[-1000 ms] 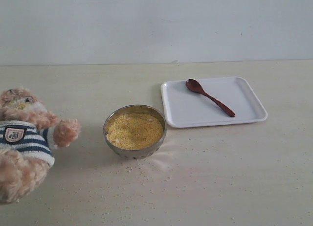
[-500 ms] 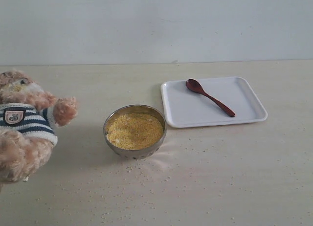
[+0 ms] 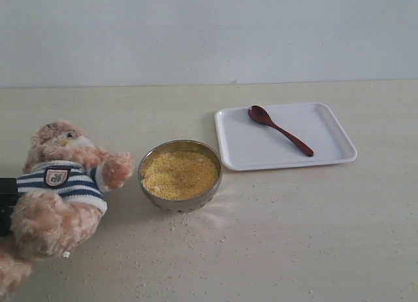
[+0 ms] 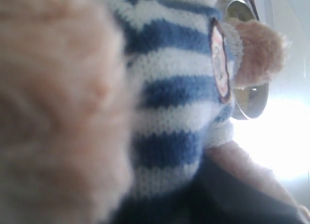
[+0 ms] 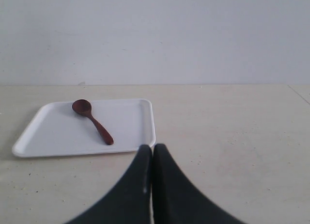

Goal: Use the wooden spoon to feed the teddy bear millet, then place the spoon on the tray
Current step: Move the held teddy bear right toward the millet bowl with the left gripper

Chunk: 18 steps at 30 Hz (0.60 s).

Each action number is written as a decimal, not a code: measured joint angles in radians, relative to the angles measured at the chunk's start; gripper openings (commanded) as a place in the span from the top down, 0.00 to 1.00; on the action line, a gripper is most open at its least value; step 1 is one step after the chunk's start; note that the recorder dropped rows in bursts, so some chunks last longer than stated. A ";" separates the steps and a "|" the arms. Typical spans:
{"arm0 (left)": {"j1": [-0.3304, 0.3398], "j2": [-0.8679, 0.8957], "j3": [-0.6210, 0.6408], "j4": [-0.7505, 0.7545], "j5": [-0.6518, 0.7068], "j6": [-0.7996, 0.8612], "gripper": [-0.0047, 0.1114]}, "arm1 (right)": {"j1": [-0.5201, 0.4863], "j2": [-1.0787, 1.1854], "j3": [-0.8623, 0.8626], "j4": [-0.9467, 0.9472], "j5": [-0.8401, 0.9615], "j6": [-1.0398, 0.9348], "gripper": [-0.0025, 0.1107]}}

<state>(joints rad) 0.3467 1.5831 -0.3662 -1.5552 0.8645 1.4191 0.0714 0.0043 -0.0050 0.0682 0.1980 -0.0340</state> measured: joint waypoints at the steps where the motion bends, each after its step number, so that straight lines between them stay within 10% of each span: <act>1: -0.001 0.021 -0.002 -0.007 0.000 0.007 0.89 | 0.000 0.000 0.000 0.000 0.000 0.000 0.98; 6: -0.006 0.105 -0.022 -0.013 -0.002 0.045 0.82 | 0.000 0.000 0.000 0.000 0.000 0.000 0.98; 13: -0.006 0.138 -0.061 -0.013 0.035 0.058 0.42 | 0.000 0.000 0.000 0.000 0.000 0.000 0.98; 18: -0.006 0.138 -0.077 -0.013 0.041 0.047 0.41 | 0.000 0.000 0.000 0.000 0.000 0.000 0.98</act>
<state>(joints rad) 0.3404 1.7212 -0.4431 -1.5687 0.9051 1.4664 0.0714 0.0043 -0.0050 0.0682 0.1980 -0.0340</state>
